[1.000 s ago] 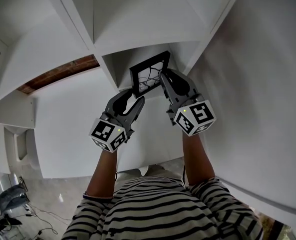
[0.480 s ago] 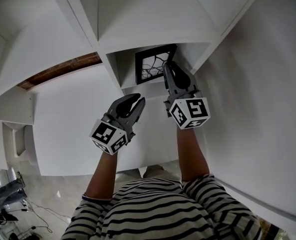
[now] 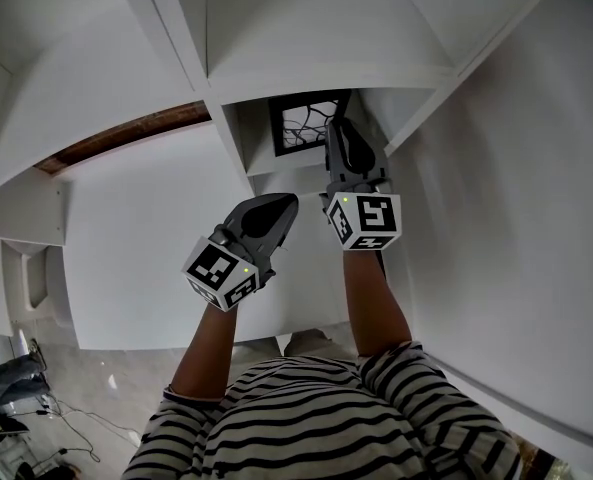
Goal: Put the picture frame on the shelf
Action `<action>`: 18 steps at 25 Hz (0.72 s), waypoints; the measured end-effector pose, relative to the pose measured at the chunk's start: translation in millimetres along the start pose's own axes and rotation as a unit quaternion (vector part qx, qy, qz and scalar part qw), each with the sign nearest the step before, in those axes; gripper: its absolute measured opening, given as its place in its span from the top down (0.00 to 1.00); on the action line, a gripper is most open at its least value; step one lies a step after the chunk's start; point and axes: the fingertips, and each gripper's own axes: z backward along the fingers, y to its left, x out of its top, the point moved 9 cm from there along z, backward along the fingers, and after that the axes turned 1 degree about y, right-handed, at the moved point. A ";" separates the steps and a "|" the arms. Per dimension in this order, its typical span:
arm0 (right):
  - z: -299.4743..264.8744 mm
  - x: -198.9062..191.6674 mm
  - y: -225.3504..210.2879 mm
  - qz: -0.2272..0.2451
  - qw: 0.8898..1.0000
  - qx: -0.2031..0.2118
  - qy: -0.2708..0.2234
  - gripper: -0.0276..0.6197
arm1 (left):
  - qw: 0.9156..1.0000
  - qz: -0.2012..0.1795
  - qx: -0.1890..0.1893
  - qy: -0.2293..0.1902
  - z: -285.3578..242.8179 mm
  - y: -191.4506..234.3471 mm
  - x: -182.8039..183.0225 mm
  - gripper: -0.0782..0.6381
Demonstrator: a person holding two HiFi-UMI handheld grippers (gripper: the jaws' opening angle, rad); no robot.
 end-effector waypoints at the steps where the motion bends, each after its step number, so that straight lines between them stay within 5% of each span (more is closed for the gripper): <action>1: 1.8 0.8 0.6 0.002 1.000 -0.004 -0.001 0.86 | 1.000 0.001 -0.002 -0.001 0.5 -2.0 1.4 0.88; 18: -1.4 -13.4 -4.4 0.005 1.000 -0.025 -0.007 0.86 | 1.000 0.004 -0.015 -0.004 -12.7 -0.6 1.6 0.88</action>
